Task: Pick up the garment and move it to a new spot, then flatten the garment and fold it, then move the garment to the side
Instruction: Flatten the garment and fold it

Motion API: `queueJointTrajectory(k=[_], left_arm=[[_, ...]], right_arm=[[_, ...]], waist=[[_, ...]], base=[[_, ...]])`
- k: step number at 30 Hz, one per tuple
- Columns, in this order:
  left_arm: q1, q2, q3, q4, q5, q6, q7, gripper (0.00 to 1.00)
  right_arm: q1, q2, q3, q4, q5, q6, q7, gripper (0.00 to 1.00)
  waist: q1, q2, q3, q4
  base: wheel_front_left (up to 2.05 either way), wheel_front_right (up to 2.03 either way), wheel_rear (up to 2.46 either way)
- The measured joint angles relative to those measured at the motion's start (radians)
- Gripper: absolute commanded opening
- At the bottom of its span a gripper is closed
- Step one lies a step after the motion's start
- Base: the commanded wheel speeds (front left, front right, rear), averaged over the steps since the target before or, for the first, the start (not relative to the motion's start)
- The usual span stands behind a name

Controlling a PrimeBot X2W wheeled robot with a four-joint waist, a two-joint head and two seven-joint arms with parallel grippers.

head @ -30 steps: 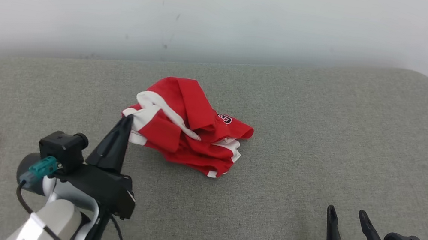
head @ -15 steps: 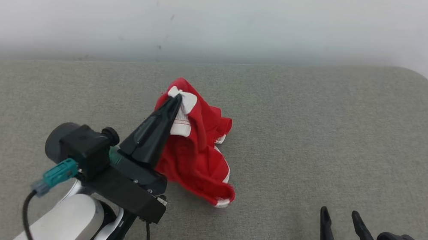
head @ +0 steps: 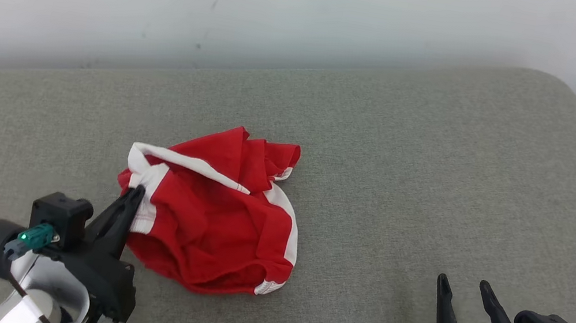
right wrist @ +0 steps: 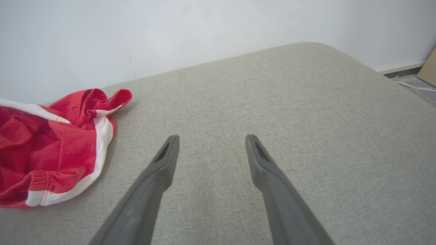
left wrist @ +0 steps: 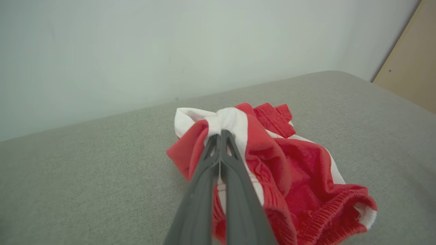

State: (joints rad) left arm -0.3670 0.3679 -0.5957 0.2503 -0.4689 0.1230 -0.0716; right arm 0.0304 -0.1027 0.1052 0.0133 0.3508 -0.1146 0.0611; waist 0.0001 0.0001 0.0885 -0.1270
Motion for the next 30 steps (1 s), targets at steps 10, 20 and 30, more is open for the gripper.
queueJointTrajectory(k=[10,20,30], left_arm=[[0.065,0.015,0.028,0.045,-0.007,0.000,0.081,0.38],[0.158,-0.009,0.194,0.073,-0.004,0.001,0.124,1.00],[0.248,-0.179,0.452,-0.044,0.038,0.001,-0.071,1.00]], right_arm=[[-0.015,0.000,-0.005,-0.002,0.001,0.000,-0.001,1.00],[-0.023,0.001,0.003,0.012,0.001,0.000,-0.001,1.00],[-0.014,0.000,-0.024,0.020,0.001,-0.001,-0.017,1.00]], waist=[[0.0000,0.0000,0.014,0.045],[-0.0001,0.0000,0.011,0.068],[-0.0001,-0.0001,-0.008,0.087]], base=[[0.00,0.00,0.00],[0.00,0.00,0.00],[0.00,0.00,0.00]])
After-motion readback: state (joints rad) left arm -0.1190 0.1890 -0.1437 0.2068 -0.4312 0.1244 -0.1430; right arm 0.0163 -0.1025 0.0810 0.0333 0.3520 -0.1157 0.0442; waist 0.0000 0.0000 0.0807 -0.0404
